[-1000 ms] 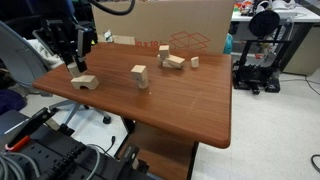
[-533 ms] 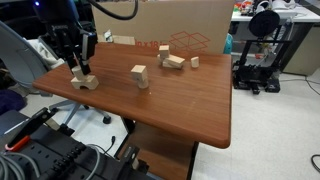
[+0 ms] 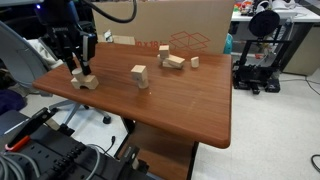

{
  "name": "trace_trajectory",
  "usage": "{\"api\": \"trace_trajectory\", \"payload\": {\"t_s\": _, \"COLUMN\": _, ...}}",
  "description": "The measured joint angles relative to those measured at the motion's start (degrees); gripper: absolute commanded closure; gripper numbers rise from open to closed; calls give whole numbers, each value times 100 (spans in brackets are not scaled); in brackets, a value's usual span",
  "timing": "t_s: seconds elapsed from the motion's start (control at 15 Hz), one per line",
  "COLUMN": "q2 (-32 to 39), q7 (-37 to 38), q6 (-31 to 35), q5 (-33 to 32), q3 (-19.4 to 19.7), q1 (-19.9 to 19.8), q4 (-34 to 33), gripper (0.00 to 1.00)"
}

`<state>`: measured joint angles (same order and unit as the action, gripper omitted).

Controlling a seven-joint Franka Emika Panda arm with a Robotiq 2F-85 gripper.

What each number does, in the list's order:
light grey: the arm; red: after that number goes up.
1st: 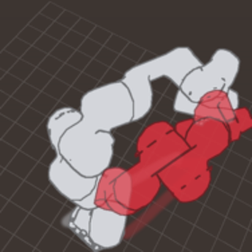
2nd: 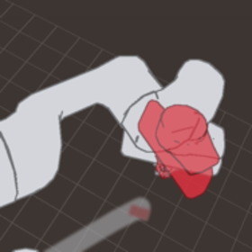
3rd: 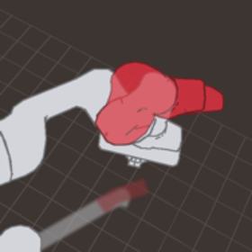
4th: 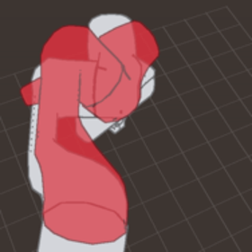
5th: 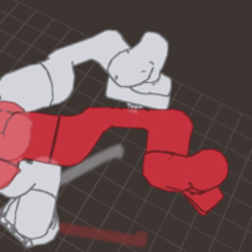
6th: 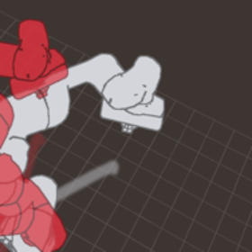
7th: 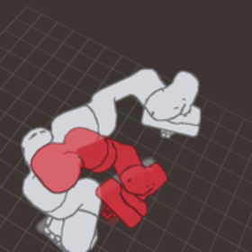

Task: Put the cylinder onto the wooden arch

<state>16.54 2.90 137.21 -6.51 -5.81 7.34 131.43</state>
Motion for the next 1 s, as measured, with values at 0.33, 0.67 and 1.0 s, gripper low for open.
{"api": "trace_trajectory", "payload": {"t_s": 0.33, "q2": -9, "q7": 1, "q6": 21, "q5": -3, "q3": 2, "q1": 10, "q4": -1, "gripper": 0}}
{"api": "trace_trajectory", "payload": {"t_s": 0.67, "q2": -425, "q7": 3, "q6": -45, "q5": 20, "q3": 57, "q1": -26, "q4": 46, "gripper": 0}}
{"api": "trace_trajectory", "payload": {"t_s": 1.0, "q2": -1326, "q7": 153, "q6": -908, "q5": -44, "q3": 197, "q1": -97, "q4": 112, "gripper": 0}}
